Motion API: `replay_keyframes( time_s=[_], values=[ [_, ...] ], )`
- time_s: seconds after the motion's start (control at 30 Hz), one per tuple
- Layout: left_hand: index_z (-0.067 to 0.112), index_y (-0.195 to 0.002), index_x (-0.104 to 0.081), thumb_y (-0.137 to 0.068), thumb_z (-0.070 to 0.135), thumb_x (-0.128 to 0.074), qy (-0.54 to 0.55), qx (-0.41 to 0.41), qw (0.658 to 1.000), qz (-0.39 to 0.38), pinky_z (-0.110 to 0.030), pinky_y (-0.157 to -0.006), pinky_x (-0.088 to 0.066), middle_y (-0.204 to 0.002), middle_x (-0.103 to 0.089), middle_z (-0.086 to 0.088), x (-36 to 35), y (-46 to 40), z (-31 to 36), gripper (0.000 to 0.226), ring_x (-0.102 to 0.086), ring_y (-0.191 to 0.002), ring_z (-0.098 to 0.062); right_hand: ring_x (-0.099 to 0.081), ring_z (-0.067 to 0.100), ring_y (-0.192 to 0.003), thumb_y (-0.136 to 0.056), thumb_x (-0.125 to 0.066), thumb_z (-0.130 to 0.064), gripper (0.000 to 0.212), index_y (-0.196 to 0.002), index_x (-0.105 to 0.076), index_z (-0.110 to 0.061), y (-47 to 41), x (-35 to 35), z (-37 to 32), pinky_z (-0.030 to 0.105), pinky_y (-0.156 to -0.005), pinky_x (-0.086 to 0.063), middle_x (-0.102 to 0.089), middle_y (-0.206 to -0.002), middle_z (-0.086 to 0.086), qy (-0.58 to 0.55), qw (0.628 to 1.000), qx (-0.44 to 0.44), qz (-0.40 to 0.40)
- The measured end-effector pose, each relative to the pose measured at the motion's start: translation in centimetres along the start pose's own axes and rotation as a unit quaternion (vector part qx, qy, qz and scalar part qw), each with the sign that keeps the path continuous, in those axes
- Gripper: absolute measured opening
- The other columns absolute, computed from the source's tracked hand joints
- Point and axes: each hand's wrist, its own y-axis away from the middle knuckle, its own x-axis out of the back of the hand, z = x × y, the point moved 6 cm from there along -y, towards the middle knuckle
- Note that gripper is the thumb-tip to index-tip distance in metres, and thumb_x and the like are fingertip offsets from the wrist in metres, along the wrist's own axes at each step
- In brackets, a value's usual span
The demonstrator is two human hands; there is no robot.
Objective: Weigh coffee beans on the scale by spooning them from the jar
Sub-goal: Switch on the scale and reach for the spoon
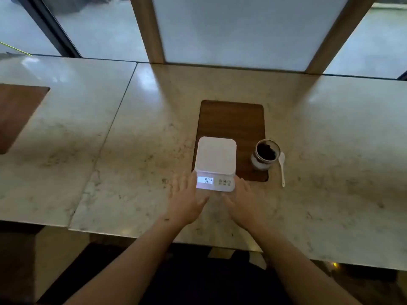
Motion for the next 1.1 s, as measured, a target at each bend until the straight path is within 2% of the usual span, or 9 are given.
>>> replay_keyframes(
  time_s=[0.07,0.17,0.3,0.4,0.5,0.63,0.77,0.93,1.1],
  values=[
    [0.017,-0.160,0.008,-0.096,0.068,-0.038,-0.007,0.032,0.999,-0.033,-0.053,-0.122,-0.004,-0.169,0.004,-0.012,-0.9,-0.2,-0.9,0.094,0.007,-0.154,-0.036,-0.040,0.033,-0.136,-0.095,-0.053,-0.042,0.069,-0.154,-0.029,-0.013,-0.4,-0.5,0.6,0.052,-0.111,-0.035,-0.039,-0.154,0.013,0.015,1.000,-0.004,-0.010],
    [0.006,-0.160,-0.003,-0.094,0.066,-0.051,0.001,0.067,0.997,-0.047,-0.051,-0.124,-0.011,-0.168,-0.006,-0.018,-1.9,-0.8,-2.3,0.101,-0.001,-0.155,-0.036,-0.039,0.022,-0.125,-0.100,-0.053,-0.031,0.060,-0.151,-0.033,-0.007,-0.7,-2.0,1.8,0.047,-0.113,-0.032,-0.038,-0.152,0.012,-0.035,0.994,-0.058,-0.080],
    [0.004,-0.159,-0.004,-0.084,0.070,-0.063,-0.031,0.069,0.996,-0.042,-0.052,-0.123,-0.012,-0.168,-0.005,-0.018,-2.1,-1.9,-2.6,0.116,0.002,-0.154,-0.037,-0.048,0.028,-0.126,-0.092,-0.057,-0.046,0.063,-0.146,-0.041,-0.019,-0.3,-1.0,1.6,0.034,-0.098,-0.036,-0.050,-0.144,0.010,-0.037,0.998,-0.047,0.016],
    [0.008,-0.159,0.006,-0.076,0.071,-0.071,-0.027,0.069,0.995,-0.071,-0.058,-0.123,-0.009,-0.168,0.005,-0.014,-2.6,-2.7,-2.9,0.130,0.014,-0.153,-0.038,-0.051,0.032,-0.124,-0.093,-0.051,-0.049,0.060,-0.142,-0.048,-0.014,-0.2,-0.7,2.4,0.036,-0.097,-0.038,-0.053,-0.141,0.014,-0.038,0.997,-0.065,0.030],
    [0.020,-0.158,0.016,-0.069,0.071,-0.077,-0.031,0.058,0.991,-0.113,-0.065,-0.120,-0.006,-0.168,0.014,-0.011,-2.8,-3.7,-2.7,0.139,0.021,-0.150,-0.042,-0.050,0.035,-0.125,-0.093,-0.057,-0.044,0.064,-0.147,-0.039,-0.013,-0.8,-0.8,3.8,0.043,-0.099,-0.041,-0.050,-0.142,0.015,-0.026,0.994,-0.107,0.002],
    [0.029,-0.156,0.024,-0.057,0.076,-0.081,-0.049,0.060,0.986,-0.147,-0.073,-0.116,-0.007,-0.166,0.025,-0.008,-2.7,-4.6,-2.4,0.152,0.030,-0.147,-0.043,-0.050,0.030,-0.124,-0.090,-0.060,-0.046,0.069,-0.144,-0.039,-0.009,-1.1,-0.8,5.2,0.041,-0.097,-0.042,-0.050,-0.141,0.014,-0.075,0.986,-0.149,0.003],
    [0.033,-0.151,0.033,-0.047,0.083,-0.080,-0.068,0.074,0.981,-0.164,-0.078,-0.112,-0.008,-0.162,0.034,-0.009,-2.5,-5.3,-2.4,0.161,0.039,-0.141,-0.044,-0.054,0.027,-0.111,-0.087,-0.061,-0.034,0.056,-0.135,-0.046,-0.008,-1.7,0.3,6.6,0.036,-0.087,-0.045,-0.054,-0.131,0.012,-0.091,0.982,-0.163,0.025],
    [0.042,-0.144,0.041,-0.042,0.084,-0.080,-0.065,0.076,0.979,-0.177,-0.083,-0.108,-0.003,-0.156,0.044,-0.010,-3.3,-6.2,-2.9,0.163,0.048,-0.133,-0.045,-0.059,0.027,-0.106,-0.092,-0.057,-0.022,0.044,-0.135,-0.049,-0.011,-2.3,2.8,9.5,0.047,-0.090,-0.052,-0.057,-0.125,0.010,-0.082,0.977,-0.188,0.067],
    [0.047,-0.135,0.048,-0.039,0.086,-0.079,-0.072,0.086,0.978,-0.174,-0.085,-0.105,0.001,-0.150,0.052,-0.006,-3.7,-6.4,-3.3,0.164,0.050,-0.132,-0.043,-0.059,0.021,-0.083,-0.094,-0.056,-0.020,0.034,-0.126,-0.054,-0.008,-3.2,6.1,13.1,0.037,-0.064,-0.049,-0.061,-0.106,0.007,-0.093,0.952,-0.235,0.172]
  ],
)
